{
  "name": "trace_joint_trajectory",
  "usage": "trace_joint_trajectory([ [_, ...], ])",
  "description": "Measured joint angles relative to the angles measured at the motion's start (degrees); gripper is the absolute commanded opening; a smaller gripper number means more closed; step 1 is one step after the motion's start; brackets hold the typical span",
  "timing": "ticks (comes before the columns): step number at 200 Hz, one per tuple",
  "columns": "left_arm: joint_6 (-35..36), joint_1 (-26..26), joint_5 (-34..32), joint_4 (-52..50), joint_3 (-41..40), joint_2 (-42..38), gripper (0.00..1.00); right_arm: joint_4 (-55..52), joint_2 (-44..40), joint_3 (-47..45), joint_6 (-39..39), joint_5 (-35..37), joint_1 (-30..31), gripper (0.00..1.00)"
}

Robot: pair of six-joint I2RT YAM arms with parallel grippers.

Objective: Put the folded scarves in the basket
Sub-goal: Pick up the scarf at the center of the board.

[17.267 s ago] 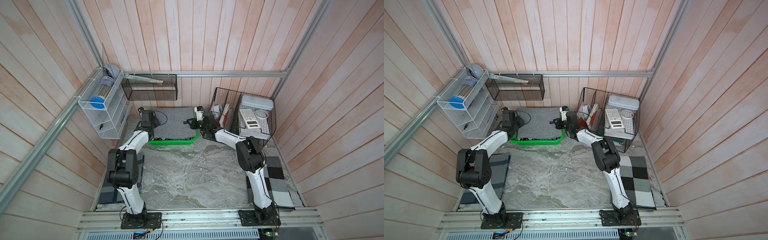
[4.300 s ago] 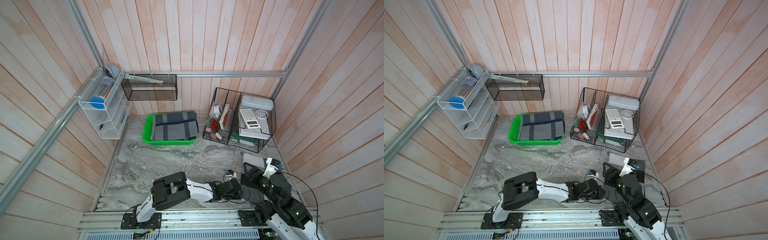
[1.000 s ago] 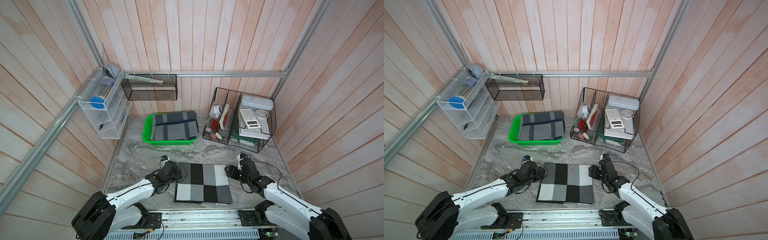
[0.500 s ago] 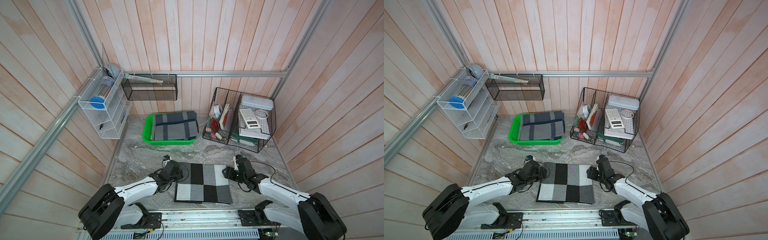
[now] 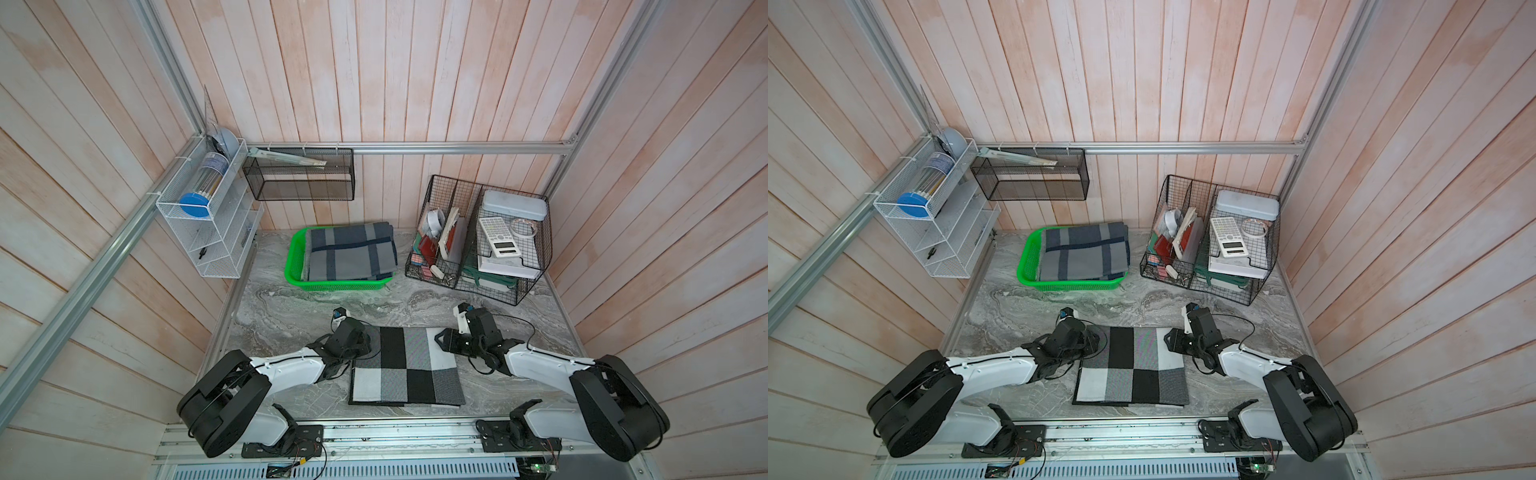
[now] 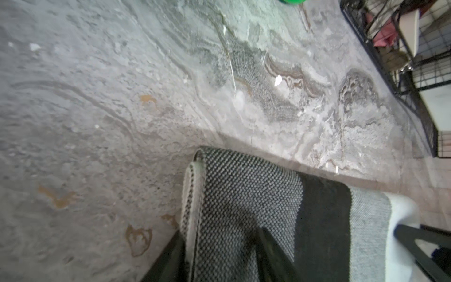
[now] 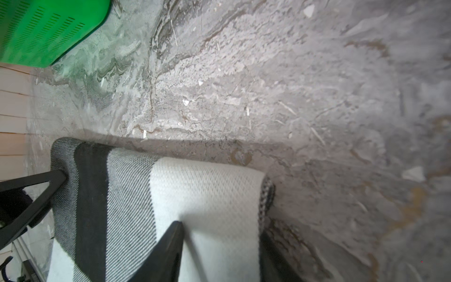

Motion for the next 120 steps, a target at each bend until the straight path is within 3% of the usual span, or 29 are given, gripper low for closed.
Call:
trace_joint_trajectory([
  [25,-0.31,-0.02,1.51,1.31,0.37,1.77,0.0,-0.33,0.44,0.0,0.09,-1.16,-0.04,0.13],
  [38,-0.52,-0.02,2.12,1.36,0.79,1.95,0.0,-0.46,-0.04,0.0,-0.2,-1.64,-0.04,0.0],
  [73,-0.81,-1.2,2.56,-0.48,0.92,-0.87,0.0,-3.78,-7.1,-0.46,-0.33,-1.9,0.42,0.0],
  [120,-1.2,-4.76,1.11,-5.84,0.83,-17.97,0.0,-6.88,-24.46,-3.65,1.84,-1.81,1.84,0.0],
])
